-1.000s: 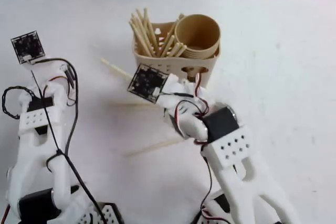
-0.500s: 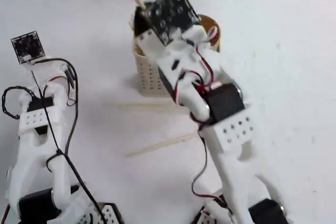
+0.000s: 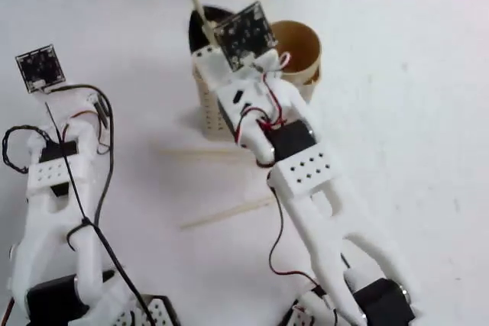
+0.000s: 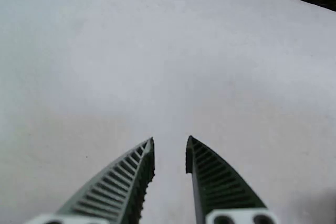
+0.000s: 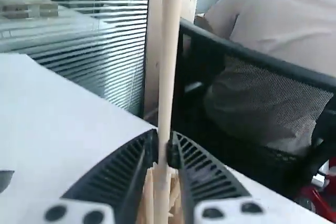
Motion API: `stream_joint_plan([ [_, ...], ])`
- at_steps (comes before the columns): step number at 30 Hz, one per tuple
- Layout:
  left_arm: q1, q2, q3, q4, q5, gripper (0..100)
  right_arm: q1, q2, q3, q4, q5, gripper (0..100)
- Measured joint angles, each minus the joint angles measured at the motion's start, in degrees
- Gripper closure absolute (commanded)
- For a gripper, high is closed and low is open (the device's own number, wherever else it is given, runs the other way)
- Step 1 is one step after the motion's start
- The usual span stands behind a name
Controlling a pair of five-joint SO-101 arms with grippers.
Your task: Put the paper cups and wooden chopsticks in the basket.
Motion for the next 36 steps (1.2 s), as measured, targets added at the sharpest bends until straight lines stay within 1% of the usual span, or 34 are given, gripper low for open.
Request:
stream_joint_plan([
  [7, 0.0, 0.0, 0.0, 0.0, 0.0, 88, 2.0, 0.0, 8.6, -3.1, -0.4, 98.1],
  [16, 0.0, 0.0, 0.0, 0.0, 0.0, 88, 2.8, -1.1, 15.0, -7.3, -0.5, 97.5],
  [18, 0.0, 0.0, 0.0, 0.0, 0.0, 88, 2.8, -1.1, 15.3, -7.3, -0.5, 94.3],
  [21, 0.0, 0.0, 0.0, 0.0, 0.0, 88, 2.8, -1.1, 15.7, -7.3, -0.5, 85.4],
  [23, 0.0, 0.0, 0.0, 0.0, 0.0, 88, 2.6, -1.1, 15.7, -6.8, -0.5, 81.8],
  [33, 0.0, 0.0, 0.0, 0.0, 0.0, 88, 2.5, -1.5, 15.7, -4.9, -0.4, 83.6],
  [36, 0.0, 0.0, 0.0, 0.0, 0.0, 88, 2.5, -4.1, 16.4, -0.5, -0.5, 83.6],
])
